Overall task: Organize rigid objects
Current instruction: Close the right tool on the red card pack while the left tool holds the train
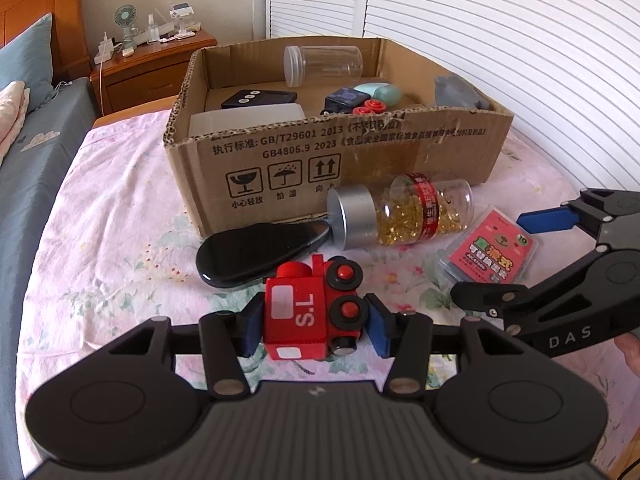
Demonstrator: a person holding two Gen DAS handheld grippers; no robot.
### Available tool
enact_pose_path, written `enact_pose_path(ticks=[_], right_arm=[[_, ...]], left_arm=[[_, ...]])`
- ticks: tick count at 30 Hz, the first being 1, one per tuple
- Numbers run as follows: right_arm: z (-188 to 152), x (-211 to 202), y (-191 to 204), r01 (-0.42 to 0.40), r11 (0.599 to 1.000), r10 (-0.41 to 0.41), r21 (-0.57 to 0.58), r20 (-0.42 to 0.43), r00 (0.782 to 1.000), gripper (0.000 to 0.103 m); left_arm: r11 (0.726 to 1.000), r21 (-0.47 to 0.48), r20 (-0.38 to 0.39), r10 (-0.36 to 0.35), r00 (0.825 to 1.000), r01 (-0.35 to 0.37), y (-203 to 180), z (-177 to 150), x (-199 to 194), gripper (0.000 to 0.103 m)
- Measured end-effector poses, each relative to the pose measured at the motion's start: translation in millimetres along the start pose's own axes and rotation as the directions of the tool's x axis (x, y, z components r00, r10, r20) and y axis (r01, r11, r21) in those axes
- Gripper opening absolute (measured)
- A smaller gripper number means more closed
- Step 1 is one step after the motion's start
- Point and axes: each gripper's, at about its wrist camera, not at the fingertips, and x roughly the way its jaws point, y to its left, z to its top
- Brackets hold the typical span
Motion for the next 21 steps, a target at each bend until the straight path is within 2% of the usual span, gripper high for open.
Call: enact_pose_path(ticks=[1,5,11,21], right_arm=[[1,0,0,-0.004,1.000,0.004,-0.004,-0.005,1.000,0.103],[3,-3,1,-0.011,1.000,0.011,-0.012,-0.003,1.000,0.092],[2,-8,2,-0.014,1.000,0.013,-0.012,-0.024,1.000,0.092],[4,-30,4,-0.035,0.998,0.035,-0.056,-0.011,0.999,0.092]], left_arm=[[1.000,-0.003,-0.001,0.000,1.000,0.000,0,0,0,0.050],[1.000,-0.010,-0.002,-0.007,1.000,0.007,2,1,-1,0.049],[0.999,0.035,-0.008,-0.016,1.000,0.017,2,2,-3,0.048],[0.991,0.128,-0.033,-0.034,0.999,0.038,3,4,-14,0.048]])
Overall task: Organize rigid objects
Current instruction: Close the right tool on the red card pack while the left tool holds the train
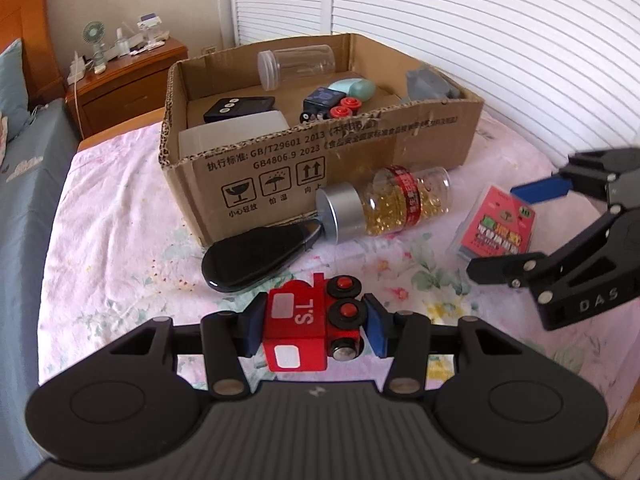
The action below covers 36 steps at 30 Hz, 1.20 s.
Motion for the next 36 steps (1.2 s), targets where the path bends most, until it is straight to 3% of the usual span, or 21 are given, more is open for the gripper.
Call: enact_pose_path(ticks=[5,6,9,13,15,19,36], right_arm=[[-5,-1,0,0.004,1.000,-0.004,0.004,-0.007,1.000,0.092],[-5,-1,0,0.003,1.000,-0.003,0.005,-0.008,1.000,0.092],[-7,-1,1,0.000,1.000,0.000,0.006,-0.010,1.000,0.092],[-7,-1,3,-0.002,1.000,0.002,0.002,-0.003,1.000,0.092],[-7,-2,2,-0.006,1.000,0.006,0.006,0.002,1.000,0.092],[-7,-2,1,-0.009,1.000,0.009,0.012,0.004,1.000,0.092],[-4,-13,3,-0.010,1.000,0.010,-0.023,0.023,1.000,0.092]], left_arm=[[0.999,-0.024,-0.039,0.037,0.999,-0.038,3,-9,4,0.050],[0.998,-0.041,-0.037,0.039,0.999,-0.040,4,-9,4,0.053],[0.991,-0.108,-0.041,0.073,0.996,-0.078,7,-11,6,0.081],[0.986,-0.132,-0.048,0.096,0.994,-0.102,6,-14,8,0.083],[0.986,-0.108,-0.037,0.125,0.991,-0.129,0,-13,7,0.080],[0.988,-0.123,-0.022,0.095,0.995,-0.097,-2,-11,5,0.051],[0.995,-0.087,-0.008,0.046,0.999,-0.047,7,-4,-12,0.048]])
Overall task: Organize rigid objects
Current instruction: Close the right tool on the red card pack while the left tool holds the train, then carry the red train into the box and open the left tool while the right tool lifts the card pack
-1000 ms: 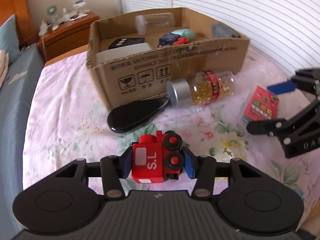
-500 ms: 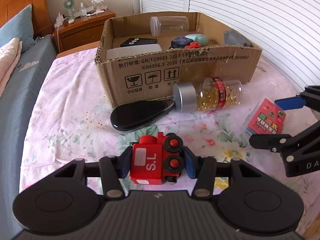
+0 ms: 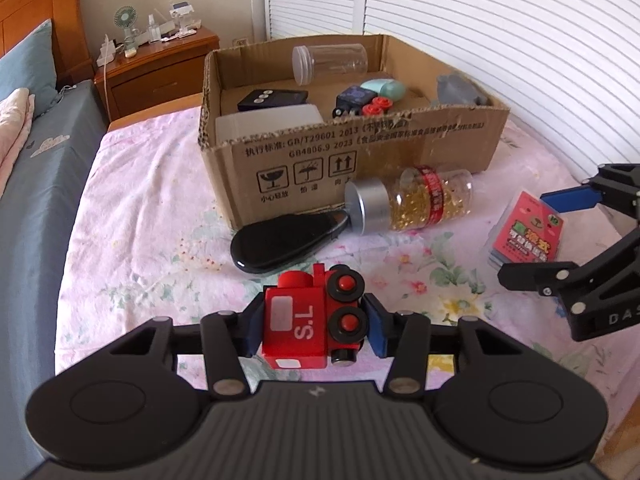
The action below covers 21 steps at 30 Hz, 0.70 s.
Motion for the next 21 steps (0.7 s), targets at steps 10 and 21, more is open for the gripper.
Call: enact_pose_path(ticks=[10,21], right_arm=[[14,-22,1,-0.062,0.996,0.062,-0.060,-0.004,0.998,0.092],[52,-45,-8,-0.077,0.996,0.082,-0.054,0.094,0.992,0.092]], left_arm=[[0.994,0.094,0.024,-0.060,0.998,0.057,1,32,-32,0.048],[0.989,0.143,0.111,-0.051,0.992,0.035,10,104,-25,0.048]])
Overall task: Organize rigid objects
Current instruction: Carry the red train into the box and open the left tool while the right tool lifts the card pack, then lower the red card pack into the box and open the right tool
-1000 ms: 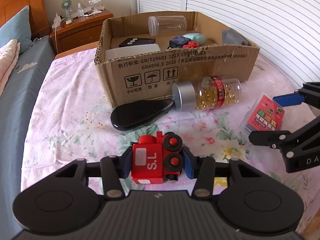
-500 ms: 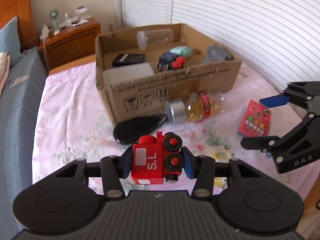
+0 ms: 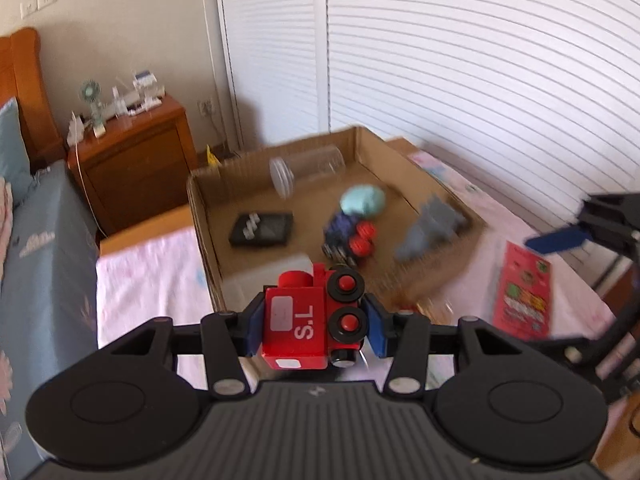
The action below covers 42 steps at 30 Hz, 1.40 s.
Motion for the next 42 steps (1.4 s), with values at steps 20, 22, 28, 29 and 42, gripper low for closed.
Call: enact_pose_path(ticks=[20,22,28,29,42], right_arm=[[20,5,-9,0.030,0.999,-0.031,0.015,0.024,0.999,0.092],[22,5,-7,0.034,0.999,-0.034,0.012,0.024,0.999,0.092],[30,2,0,0.039,0.999,-0.039,0.000,0.033,0.999,0.092],[32,2,0,0.040,0.999,-0.040,-0.001,0.034,0.999,0.092],[76,33,-18,0.077,0.997,-0.077,0.021,0.004,0.997,0.092]], left_arm=[[0.996,-0.032,0.001,0.081,0.997,-0.081,32,18,64,0.097],[0.996,-0.037,0.009,0.083,0.997,-0.082,29,9,52,0.097],[0.996,-0.039,0.028,0.078,0.997,-0.077,20,-15,15,0.100],[0.996,-0.043,0.031,0.077,0.997,-0.076,18,-19,9,0.100],[0.985,-0.163,0.048,0.070,0.996,-0.062,-3,-59,-32,0.100]])
